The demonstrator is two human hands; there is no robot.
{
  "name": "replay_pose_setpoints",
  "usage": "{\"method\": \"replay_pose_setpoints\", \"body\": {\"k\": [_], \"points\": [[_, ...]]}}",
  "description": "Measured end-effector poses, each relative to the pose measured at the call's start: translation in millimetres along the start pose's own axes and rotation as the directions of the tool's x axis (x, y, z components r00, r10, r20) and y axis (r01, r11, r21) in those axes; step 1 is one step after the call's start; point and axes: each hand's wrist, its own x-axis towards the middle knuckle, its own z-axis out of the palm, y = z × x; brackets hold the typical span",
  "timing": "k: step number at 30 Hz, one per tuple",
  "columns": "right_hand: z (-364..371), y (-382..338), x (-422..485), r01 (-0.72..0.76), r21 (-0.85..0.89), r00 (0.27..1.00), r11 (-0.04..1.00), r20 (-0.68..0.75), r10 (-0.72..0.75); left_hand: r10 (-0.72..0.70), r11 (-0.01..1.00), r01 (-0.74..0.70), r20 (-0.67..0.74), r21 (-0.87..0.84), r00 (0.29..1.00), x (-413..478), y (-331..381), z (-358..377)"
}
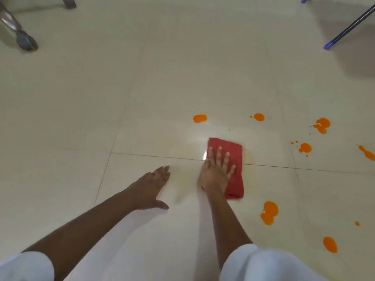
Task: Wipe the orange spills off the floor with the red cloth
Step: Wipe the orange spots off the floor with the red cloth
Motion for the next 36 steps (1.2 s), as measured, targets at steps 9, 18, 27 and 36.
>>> {"method": "replay_pose_setpoints", "body": {"k": [9, 18, 27, 36], "points": [[-30.2, -25.3, -39.7, 0.122, 0.164, 0.916, 0.979, 0.361, -0.175, -0.166, 0.976, 0.182, 0.126, -0.120, 0.978, -30.0, 14.2, -65.8], [-18.0, -3.7, -23.6, 0.384, -0.121, 0.921, 0.915, 0.117, -0.371, -0.159, 0.987, 0.159, 0.010, -0.013, 0.987, 16.0, -3.7, -60.6], [-17.3, -73.2, 118.9, 0.594, -0.212, 0.804, 0.776, 0.112, -0.585, -0.201, 0.976, 0.181, -0.190, -0.117, 0.961, 82.4, -69.7, -53.0], [-6.1, -56.7, 48.3, 0.460, -0.133, 0.886, 0.878, 0.002, -0.464, -0.230, 0.965, 0.188, -0.249, -0.181, 0.941, 102.2, -83.6, -45.4]]}}
